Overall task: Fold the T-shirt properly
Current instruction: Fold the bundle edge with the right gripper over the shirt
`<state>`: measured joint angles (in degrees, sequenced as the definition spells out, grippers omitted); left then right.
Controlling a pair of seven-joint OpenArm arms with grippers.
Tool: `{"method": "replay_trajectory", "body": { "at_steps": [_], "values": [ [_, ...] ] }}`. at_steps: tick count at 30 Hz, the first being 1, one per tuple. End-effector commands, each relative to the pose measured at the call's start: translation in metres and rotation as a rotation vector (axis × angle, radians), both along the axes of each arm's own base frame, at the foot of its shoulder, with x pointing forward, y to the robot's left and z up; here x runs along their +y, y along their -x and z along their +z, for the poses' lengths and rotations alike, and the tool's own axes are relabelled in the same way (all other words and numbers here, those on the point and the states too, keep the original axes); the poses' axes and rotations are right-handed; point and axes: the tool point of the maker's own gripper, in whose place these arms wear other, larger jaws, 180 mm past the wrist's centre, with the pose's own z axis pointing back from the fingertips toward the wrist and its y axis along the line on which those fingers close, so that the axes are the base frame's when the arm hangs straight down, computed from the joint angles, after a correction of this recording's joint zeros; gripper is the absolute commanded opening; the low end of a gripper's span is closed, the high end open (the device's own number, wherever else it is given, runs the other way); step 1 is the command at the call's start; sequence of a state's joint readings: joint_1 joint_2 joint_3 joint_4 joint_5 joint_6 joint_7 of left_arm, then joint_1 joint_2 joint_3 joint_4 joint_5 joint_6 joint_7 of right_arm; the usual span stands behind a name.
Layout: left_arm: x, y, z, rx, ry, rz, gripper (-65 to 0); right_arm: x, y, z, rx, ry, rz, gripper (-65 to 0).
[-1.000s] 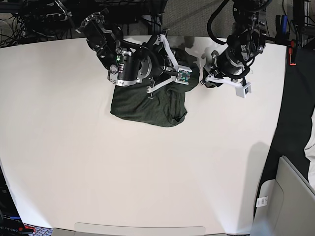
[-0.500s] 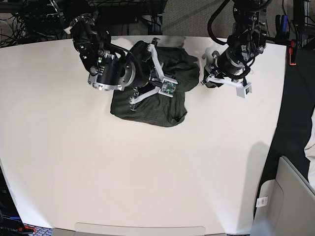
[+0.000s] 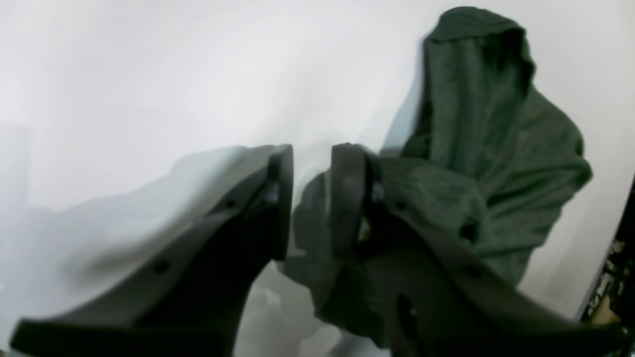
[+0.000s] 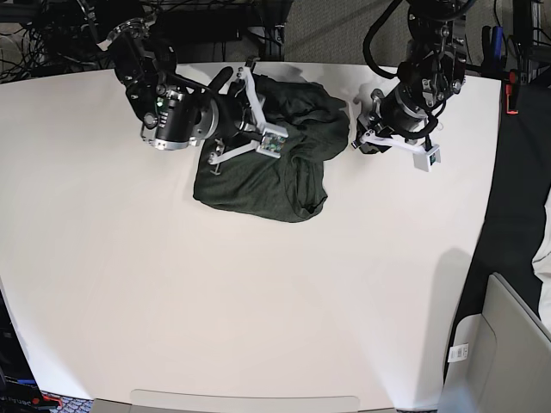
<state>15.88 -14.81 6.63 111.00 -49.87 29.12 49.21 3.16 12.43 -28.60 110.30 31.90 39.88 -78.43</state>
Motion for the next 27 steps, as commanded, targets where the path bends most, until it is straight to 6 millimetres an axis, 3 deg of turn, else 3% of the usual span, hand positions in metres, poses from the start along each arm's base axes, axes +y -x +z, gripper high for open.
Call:
{"method": "replay_trajectory", "body": {
  "at_steps": [1,4,13,19,27],
  "values": [
    [0.002,-0.005,0.007,-0.029,-0.005,0.002,-53.4,0.007,-0.001,0.007,-0.014,-0.029,0.02,-56.0],
    [0.002,-0.005,0.007,-0.029,-0.005,0.003,-53.4,0.021,0.008,0.003,0.015,-0.04,0.055,-56.0],
    [0.002,-0.004,0.007,-0.026,-0.005,0.003,-53.4,0.039,0.003,0.013,-0.022,-0.054,0.117,-56.0],
    [0.003,-0.004,0.007,-0.027,-0.006,0.005,-53.4,0.05,0.006,0.007,0.038,-0.047,0.177,-55.9],
    [0.005,-0.006,0.009,-0.033,-0.008,0.012,-53.4,0.049,-0.02,0.007,0.012,-0.016,0.172,-55.9]
  ]
}}
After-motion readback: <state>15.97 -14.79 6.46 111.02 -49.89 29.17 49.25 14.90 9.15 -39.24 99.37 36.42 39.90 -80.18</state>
